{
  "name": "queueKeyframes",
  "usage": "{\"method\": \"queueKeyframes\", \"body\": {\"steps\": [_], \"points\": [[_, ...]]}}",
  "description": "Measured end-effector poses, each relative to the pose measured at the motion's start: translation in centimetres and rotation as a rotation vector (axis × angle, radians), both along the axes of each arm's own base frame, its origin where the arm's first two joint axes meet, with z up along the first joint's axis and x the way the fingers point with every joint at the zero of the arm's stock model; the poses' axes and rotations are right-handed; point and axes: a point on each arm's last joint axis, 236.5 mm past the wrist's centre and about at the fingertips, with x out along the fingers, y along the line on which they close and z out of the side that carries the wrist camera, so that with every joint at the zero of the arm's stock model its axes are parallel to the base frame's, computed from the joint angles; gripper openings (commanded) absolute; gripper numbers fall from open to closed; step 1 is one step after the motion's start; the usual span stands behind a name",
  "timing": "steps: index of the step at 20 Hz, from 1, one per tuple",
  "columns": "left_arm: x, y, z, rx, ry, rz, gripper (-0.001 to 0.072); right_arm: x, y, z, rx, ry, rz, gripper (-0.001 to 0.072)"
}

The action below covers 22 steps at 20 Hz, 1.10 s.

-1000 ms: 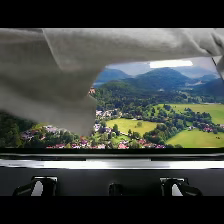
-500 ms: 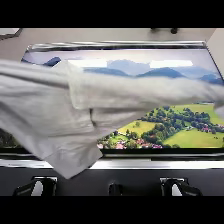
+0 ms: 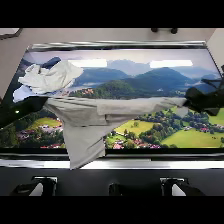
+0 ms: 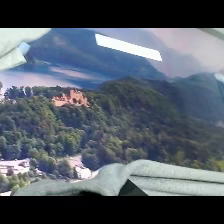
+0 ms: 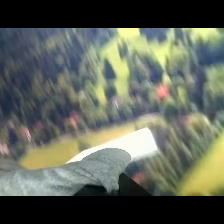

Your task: Fold the shirts.

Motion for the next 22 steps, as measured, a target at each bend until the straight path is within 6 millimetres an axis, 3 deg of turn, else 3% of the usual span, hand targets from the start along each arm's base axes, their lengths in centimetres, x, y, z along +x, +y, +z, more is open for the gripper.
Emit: {"method": "queueKeyframes", "body": {"steps": [2,3,4,5,8,11,13,16,19,22], "points": [[2.4,0.1,-2.2,0.011,-0.001,0.038,0.0071,4.1,-0.2,-1.6,0.056,-0.066,-0.056,0.0708],[3.2,0.0,-3.6,0.019,0.013,0.046,0.0274,5.7,0.0,-2.3,0.095,-0.087,-0.074,0.0695],[3.7,-0.3,-4.7,0.021,0.027,0.048,0.0584,7.1,0.6,-3.0,0.143,-0.109,-0.078,0.0696],[4.1,-0.5,-5.6,0.023,0.04,0.049,0.0713,8.2,1.3,-3.3,0.185,-0.13,-0.069,0.0696],[5.2,0.6,-6.8,0.034,0.056,0.079,0.0713,9.9,3.7,-3.2,0.266,-0.183,0.002,0.0694],[4.4,2.8,-7.9,-0.005,0.149,0.097,0.0705,8.5,8.2,-4.9,0.276,-0.104,0.159,0.0696],[2.0,4.3,-10.1,-0.031,0.291,0.091,0.0705,7.3,11.5,-7.0,0.268,-0.027,0.257,0.0696],[-3.5,5.4,-14.4,-0.057,0.543,0.065,0.0705,6.1,17.1,-10.6,0.311,0.083,0.364,0.0697],[-8.5,4.1,-18.5,-0.13,0.73,0.036,0.0704,4.9,21.6,-13.9,0.394,0.183,0.41,0.0704],[-11.4,1.7,-21.5,-0.211,0.811,0.025,0.0692,3.9,24.2,-15.8,0.45,0.251,0.426,0.0704]]}}
